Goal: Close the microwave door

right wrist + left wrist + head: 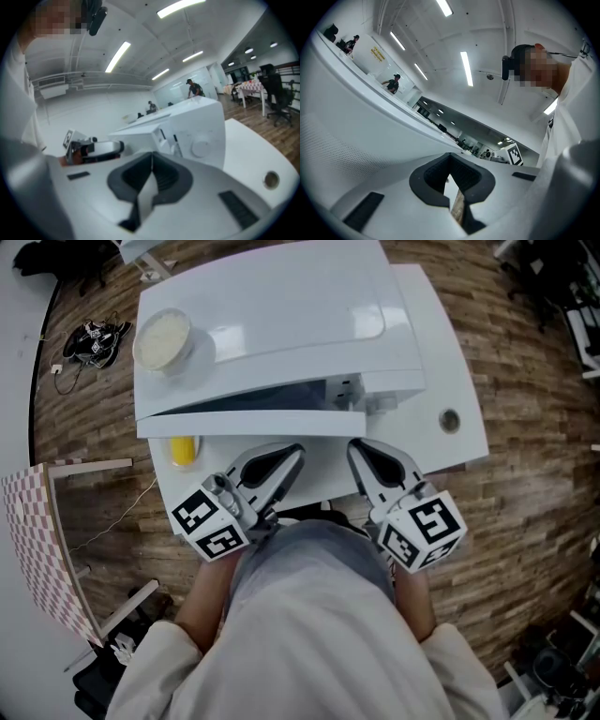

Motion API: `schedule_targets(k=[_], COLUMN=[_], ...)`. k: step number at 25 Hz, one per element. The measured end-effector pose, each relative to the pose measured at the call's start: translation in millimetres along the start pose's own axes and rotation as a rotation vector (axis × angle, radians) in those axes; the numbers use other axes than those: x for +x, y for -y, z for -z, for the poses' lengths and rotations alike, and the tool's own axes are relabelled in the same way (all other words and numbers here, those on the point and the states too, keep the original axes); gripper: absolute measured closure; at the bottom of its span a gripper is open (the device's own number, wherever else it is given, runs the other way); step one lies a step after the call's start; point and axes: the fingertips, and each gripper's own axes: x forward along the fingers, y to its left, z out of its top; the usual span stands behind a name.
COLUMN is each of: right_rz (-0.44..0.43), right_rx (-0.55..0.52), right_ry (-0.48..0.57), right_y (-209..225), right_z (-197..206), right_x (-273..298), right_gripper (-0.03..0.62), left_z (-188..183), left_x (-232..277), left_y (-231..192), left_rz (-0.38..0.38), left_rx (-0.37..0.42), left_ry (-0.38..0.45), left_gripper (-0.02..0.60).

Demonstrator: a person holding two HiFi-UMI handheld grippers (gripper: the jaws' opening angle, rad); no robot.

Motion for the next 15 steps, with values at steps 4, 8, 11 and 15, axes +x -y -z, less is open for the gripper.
schedule_targets(k=[4,8,11,15], right_rz=[0.002,0.001,0.002,0.018], right_rx=[0.007,0.006,0.009,0.016], right_ry=[0.008,0.005,0.004,0.009], right_y=[3.6,4.5,6.1,9.6], right_z=[-2.7,-3.5,-4.7,-7.2], right_x=[2.3,5.6,9.0,10.3], right_gripper=[0.571,0.571,0.571,0.571], left_z=[0.1,-1.2,-2.6,-6.1], left_x=[0.7,0.0,-0.9,-1.7], left_y=[-6.6,-10.7,-14.9,-17.7], left_rz=[-0.025,-0.036,-0.044,-0.048], left_rx=[-0.006,-0.015,-0.021,-0.032], left_ry=[0.001,0.007,0.011,0.026], left_gripper=[0.568,0.568,0.568,0.568])
